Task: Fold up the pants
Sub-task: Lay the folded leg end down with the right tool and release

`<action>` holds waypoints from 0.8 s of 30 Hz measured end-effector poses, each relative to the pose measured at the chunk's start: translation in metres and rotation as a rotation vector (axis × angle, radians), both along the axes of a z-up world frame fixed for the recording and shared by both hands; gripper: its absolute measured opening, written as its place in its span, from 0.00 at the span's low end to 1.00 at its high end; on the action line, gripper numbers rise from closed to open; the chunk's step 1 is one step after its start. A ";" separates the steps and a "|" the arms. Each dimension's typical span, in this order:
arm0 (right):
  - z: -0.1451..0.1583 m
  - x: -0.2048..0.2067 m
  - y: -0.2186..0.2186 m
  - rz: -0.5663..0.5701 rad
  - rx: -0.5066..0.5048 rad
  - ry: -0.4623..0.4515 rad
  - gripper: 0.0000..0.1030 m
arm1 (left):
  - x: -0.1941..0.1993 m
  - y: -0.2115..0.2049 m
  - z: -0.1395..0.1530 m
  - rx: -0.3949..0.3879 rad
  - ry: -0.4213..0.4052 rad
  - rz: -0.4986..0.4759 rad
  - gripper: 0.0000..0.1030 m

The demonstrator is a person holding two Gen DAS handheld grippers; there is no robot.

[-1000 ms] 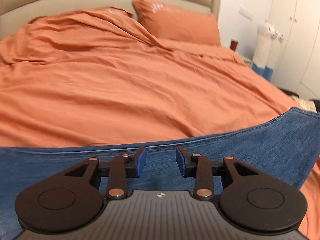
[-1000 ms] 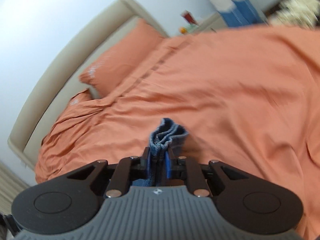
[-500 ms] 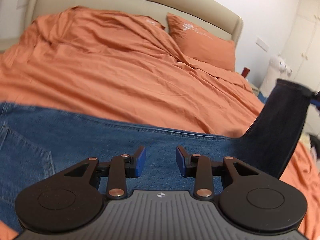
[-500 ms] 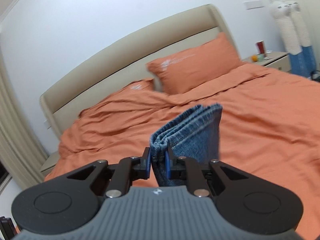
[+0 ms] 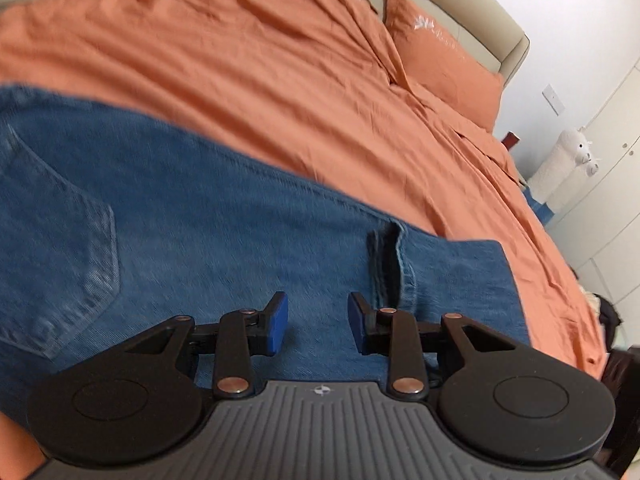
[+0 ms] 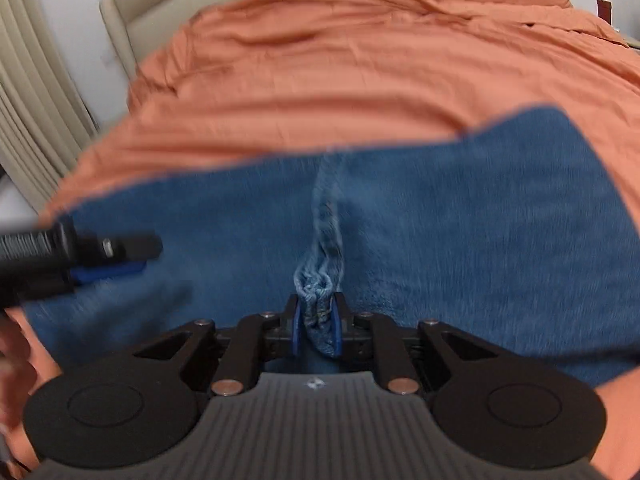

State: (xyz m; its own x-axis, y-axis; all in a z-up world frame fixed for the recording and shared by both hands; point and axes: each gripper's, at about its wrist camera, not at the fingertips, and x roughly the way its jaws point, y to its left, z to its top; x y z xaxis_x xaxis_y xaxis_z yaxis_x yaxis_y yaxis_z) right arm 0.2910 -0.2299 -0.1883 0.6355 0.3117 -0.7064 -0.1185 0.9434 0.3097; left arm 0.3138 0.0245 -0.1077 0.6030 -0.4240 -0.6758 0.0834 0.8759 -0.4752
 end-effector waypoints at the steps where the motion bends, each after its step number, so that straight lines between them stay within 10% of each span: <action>1: -0.001 -0.001 -0.002 0.002 0.018 0.005 0.19 | 0.002 -0.001 -0.002 -0.011 0.011 -0.014 0.35; 9: 0.029 -0.010 -0.018 0.031 0.086 0.021 0.34 | 0.017 -0.015 -0.016 -0.093 0.047 -0.062 0.46; 16: 0.042 -0.023 -0.095 -0.135 -0.100 -0.133 0.36 | 0.052 -0.036 -0.037 -0.166 0.047 -0.057 0.51; 24: 0.037 -0.001 -0.149 -0.265 -0.103 -0.177 0.28 | 0.098 -0.068 -0.055 -0.050 0.017 -0.092 0.38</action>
State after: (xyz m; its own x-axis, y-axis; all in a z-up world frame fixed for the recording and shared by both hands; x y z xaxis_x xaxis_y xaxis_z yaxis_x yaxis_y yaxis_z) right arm 0.2899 -0.3791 -0.1517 0.8006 0.0518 -0.5970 0.0921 0.9738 0.2081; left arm 0.4118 -0.0433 -0.1630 0.5484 -0.5103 -0.6625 0.1536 0.8402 -0.5201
